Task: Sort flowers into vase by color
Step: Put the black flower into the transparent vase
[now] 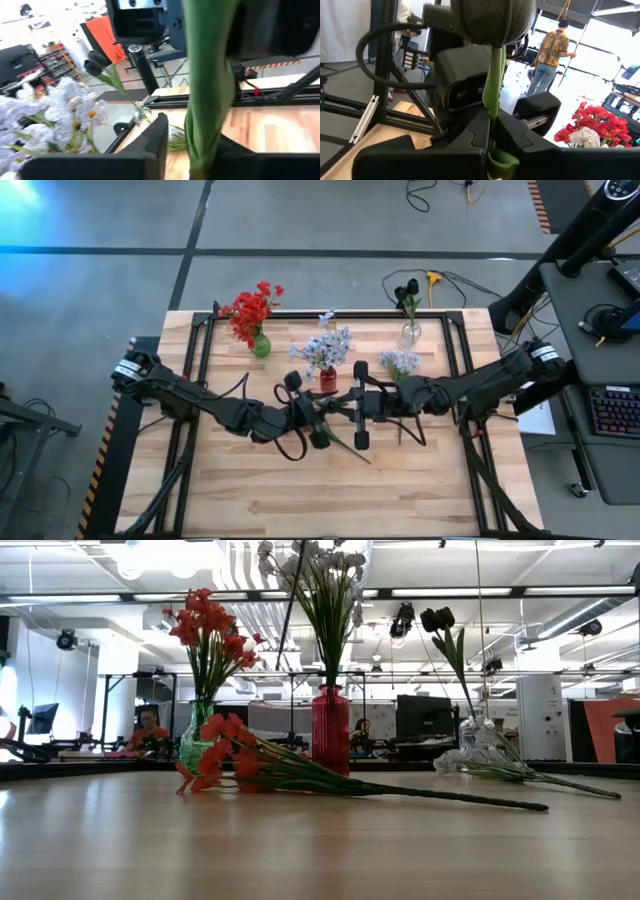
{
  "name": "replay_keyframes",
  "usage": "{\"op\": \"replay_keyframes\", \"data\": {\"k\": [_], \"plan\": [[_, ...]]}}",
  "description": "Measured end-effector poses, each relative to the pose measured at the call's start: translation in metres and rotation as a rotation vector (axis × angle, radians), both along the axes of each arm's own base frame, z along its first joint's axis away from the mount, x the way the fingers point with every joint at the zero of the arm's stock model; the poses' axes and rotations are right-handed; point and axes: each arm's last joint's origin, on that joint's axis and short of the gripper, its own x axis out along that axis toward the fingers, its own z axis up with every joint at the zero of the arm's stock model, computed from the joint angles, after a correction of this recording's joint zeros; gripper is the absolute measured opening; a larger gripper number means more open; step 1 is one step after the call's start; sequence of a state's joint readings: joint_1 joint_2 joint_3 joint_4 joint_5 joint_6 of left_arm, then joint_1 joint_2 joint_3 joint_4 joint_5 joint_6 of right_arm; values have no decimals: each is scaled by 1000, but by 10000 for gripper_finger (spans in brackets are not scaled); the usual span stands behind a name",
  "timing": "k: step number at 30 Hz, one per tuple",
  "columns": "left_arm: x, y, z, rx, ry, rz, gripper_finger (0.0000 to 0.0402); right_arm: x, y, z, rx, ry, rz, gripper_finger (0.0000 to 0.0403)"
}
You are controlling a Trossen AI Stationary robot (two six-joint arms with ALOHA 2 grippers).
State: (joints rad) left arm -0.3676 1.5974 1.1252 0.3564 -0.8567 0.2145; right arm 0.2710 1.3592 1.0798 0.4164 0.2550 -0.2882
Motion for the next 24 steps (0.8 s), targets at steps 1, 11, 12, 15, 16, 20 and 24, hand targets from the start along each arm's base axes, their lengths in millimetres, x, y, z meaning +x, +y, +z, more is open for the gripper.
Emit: {"op": "replay_keyframes", "data": {"k": [1, 11, 12, 15, 16, 20, 24], "plan": [[0, -1, 0, -3, 1, -9, 56, -1, 0, 1, 1, -2, 1, 13], [-5, -10, -5, 38, 74, -41, 221, -25, -8, 31, 20, 27, -60, 13], [-7, -12, -4, 42, 76, -47, 232, -29, -10, 37, 28, 46, -77, 13], [-15, -17, 5, 42, 59, -68, 254, -44, -15, 56, 66, 109, -108, 12], [-18, -21, 9, 45, 51, -82, 257, -49, -17, 63, 80, 127, -110, 12], [-35, -30, 25, 68, 25, -114, 260, -70, -24, 86, 141, 172, -148, 12], [-52, -32, 42, 105, 3, -66, 260, -86, -33, 94, 120, 159, -349, 12]]}}
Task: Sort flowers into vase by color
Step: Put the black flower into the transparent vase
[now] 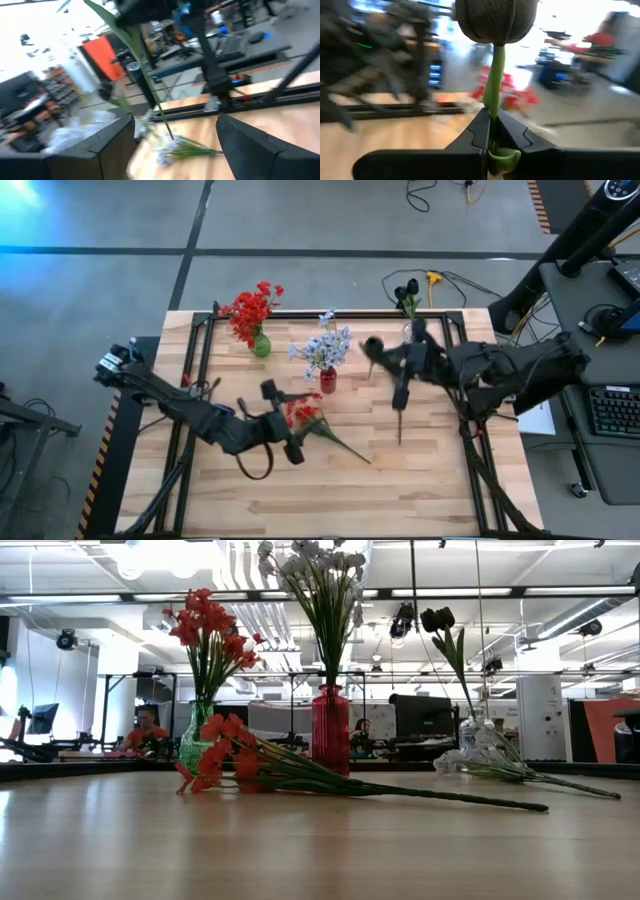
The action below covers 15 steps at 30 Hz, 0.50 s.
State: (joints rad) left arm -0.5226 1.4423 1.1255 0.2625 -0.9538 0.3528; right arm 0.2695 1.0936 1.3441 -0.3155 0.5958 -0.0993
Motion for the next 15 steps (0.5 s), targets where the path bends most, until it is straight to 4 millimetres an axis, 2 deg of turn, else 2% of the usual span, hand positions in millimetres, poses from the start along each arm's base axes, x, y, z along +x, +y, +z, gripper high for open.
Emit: {"op": "replay_keyframes", "data": {"k": [6, 13, 15], "plan": [[-16, 5, 12, 23, -3, 141, 260, -16, -22, -12, -17, -1, -150, 12], [-18, 7, 8, 63, 48, 188, 260, -29, -60, -37, 21, -69, -238, 12], [-19, 8, 7, 70, 56, 224, 260, -36, -72, -43, 40, -88, -310, 12]]}}
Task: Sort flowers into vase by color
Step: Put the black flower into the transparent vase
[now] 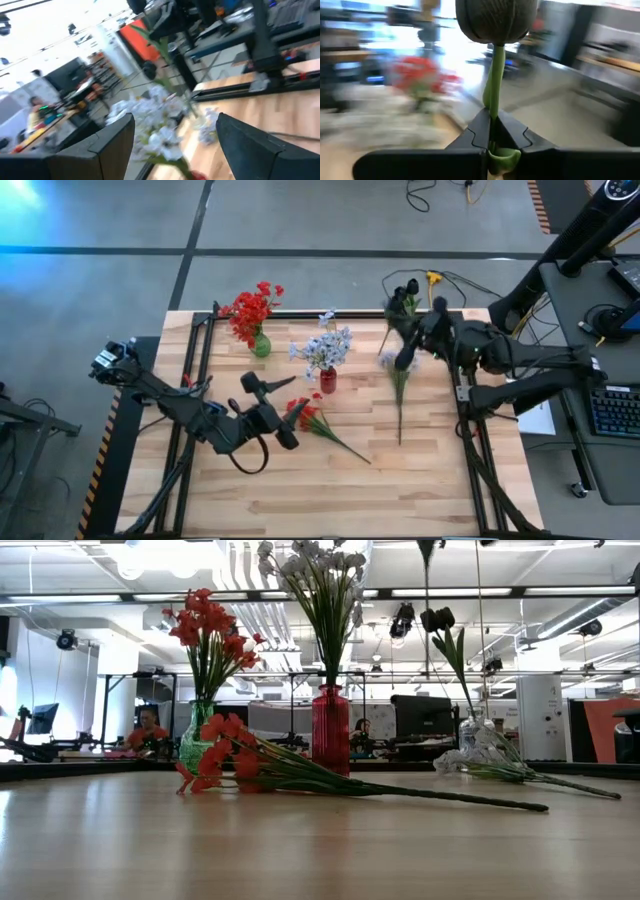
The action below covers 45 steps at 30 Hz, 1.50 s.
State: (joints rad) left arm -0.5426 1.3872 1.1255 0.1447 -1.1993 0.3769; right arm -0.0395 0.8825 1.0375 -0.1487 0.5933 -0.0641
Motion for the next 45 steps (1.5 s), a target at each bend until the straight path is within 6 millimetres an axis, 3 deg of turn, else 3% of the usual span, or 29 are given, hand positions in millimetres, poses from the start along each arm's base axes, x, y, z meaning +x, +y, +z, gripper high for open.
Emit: {"op": "replay_keyframes", "data": {"k": [4, 6, 14, 23, 36, 45], "plan": [[-2, 2, -2, 16, 10, 100, 260, -8, -21, -18, 17, 21, -277, 12], [-3, 3, -3, 24, 14, 139, 260, -9, -25, -25, 24, 34, -314, 12], [-7, 6, -7, 81, 52, 279, 260, -12, -31, -21, -36, 86, -543, 12], [-10, 9, -16, 121, 82, 343, 260, -18, -35, -15, -55, 87, -636, 12], [-11, 9, -18, 117, 79, 343, 260, -32, -76, -16, 12, 39, -650, 12], [-11, 9, -19, 117, 80, 343, 260, -38, -86, -17, 19, 47, -653, 12]]}}
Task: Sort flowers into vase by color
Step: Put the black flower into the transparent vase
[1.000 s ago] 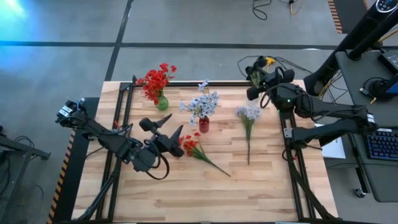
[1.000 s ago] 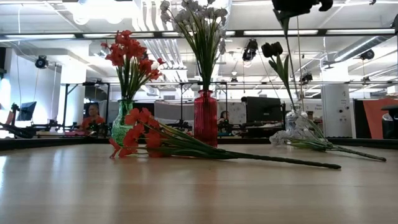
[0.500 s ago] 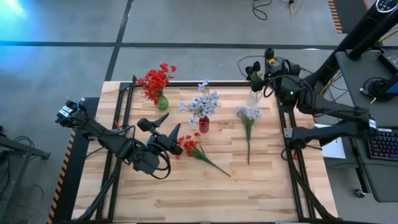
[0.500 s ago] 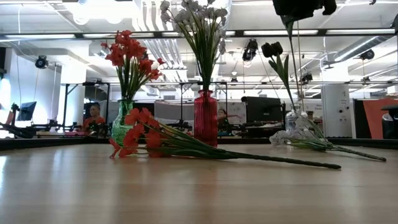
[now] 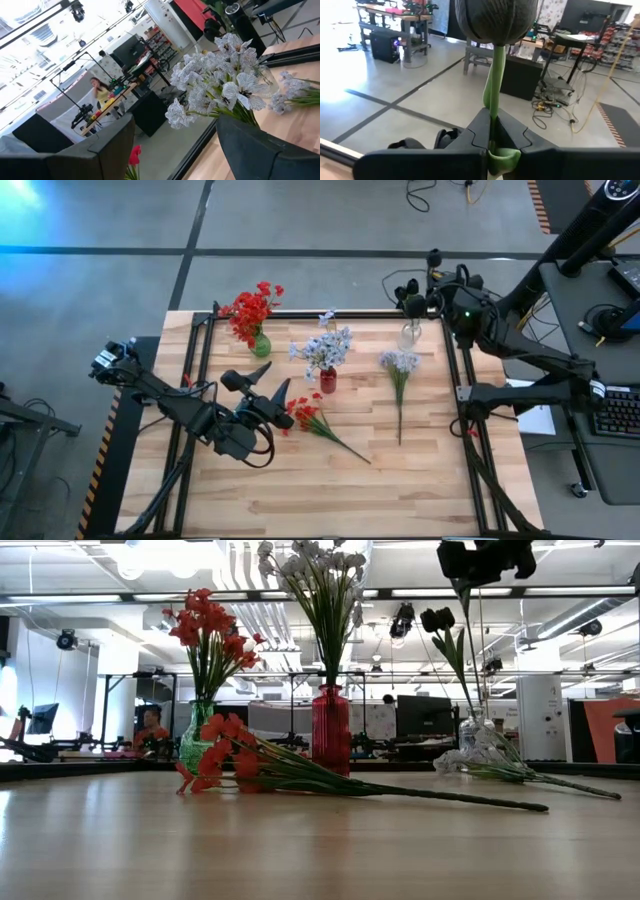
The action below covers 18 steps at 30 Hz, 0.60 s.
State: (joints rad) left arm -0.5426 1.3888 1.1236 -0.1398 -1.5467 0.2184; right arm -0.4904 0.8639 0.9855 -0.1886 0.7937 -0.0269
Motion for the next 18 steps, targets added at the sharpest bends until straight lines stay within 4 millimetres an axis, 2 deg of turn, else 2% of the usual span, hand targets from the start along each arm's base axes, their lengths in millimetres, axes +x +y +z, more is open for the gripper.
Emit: {"op": "replay_keyframes", "data": {"k": [18], "plan": [[0, 0, 0, 1, 2, 0, 260, -2, -7, -1, 10, -28, 32, 12]]}}
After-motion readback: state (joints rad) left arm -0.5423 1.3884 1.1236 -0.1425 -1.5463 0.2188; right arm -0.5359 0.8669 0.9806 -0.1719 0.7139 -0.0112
